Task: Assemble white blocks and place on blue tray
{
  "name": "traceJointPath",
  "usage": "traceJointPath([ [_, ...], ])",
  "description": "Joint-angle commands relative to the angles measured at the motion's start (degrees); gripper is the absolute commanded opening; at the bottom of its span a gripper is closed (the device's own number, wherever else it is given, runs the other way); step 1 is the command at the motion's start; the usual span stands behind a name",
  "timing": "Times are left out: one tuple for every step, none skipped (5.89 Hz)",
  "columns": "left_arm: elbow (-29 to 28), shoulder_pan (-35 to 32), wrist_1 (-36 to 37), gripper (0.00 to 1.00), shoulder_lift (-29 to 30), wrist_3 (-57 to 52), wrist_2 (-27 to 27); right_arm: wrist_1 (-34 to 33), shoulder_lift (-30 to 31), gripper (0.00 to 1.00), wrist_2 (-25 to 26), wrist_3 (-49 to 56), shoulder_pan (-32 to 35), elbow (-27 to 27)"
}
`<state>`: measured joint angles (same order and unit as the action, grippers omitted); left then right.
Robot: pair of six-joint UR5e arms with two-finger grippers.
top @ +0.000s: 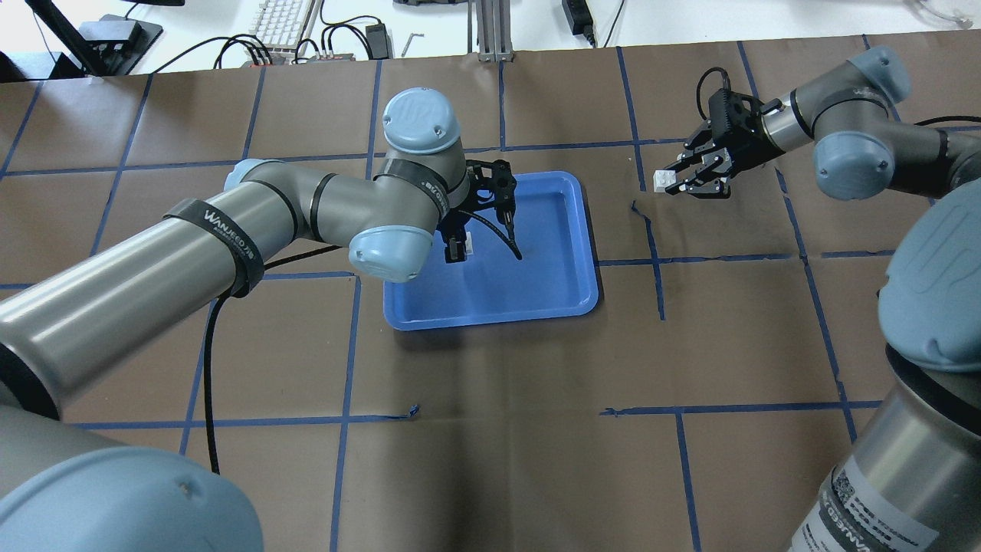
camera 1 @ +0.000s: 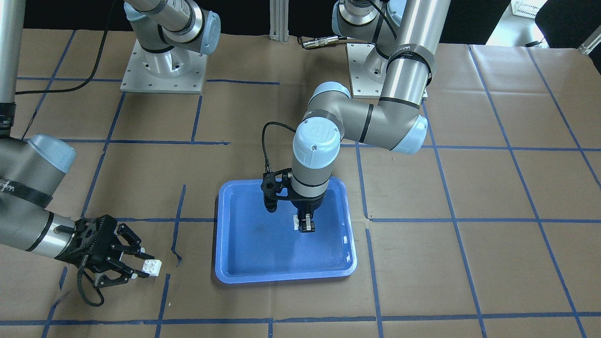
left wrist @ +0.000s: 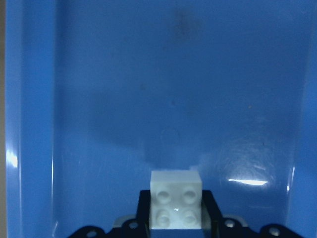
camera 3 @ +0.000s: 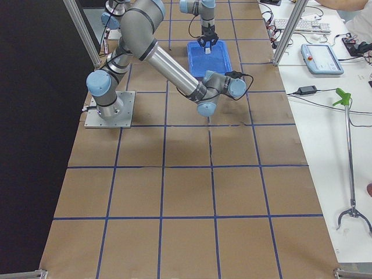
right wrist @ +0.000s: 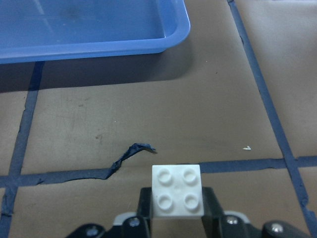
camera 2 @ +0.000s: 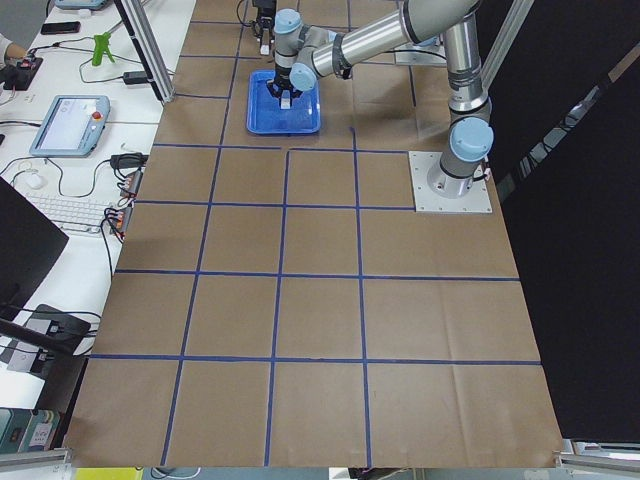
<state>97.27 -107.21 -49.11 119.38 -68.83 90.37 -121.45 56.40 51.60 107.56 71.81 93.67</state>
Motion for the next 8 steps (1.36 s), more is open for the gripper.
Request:
traceJointPath([
  [-0.6, -0.9, 0.5, 0.17, 1.7, 0.3, 0.2, 2.5, 6.0, 0.2, -1.3, -0.1, 0.1, 2.3],
  [-0.6, -1.0, 1.7, 0.24, 2.7, 0.3, -0.1, 4.1, 11.1, 0.21, -0.8, -0.2, 0.1, 5.5],
  [0.0, -1.1, 2.3, 0.34, 3.2, 0.3, -0.2, 4.6, 14.8, 0.23, -0.6, -0.2, 0.2, 8.6],
  [0.2, -1.1, 1.9, 0.99, 3.2, 0.3, -1.0, 4.7, 19.0, 0.23, -0.7, 0.0, 0.3, 12.9],
  [-0.1, -1.1, 1.5, 1.0, 2.9, 0.3, -0.8, 4.6, 20.1, 0.23, -0.9, 0.0, 0.3, 14.9],
  [-1.0, -1.1, -1.7, 1.0, 1.0, 0.4, -0.8, 4.6, 20.0, 0.23, -1.1, -0.1, 0.3, 15.0],
  [-2.2, -1.1, -7.4, 1.0, -2.4, 0.4, -0.6, 4.6, 19.8, 0.23, -1.2, -0.1, 0.7, 15.1],
  [-4.3, -0.8, -14.5, 1.0, -6.3, 0.6, -0.5, 4.6, 19.2, 0.23, -1.3, -0.2, 1.7, 15.1],
])
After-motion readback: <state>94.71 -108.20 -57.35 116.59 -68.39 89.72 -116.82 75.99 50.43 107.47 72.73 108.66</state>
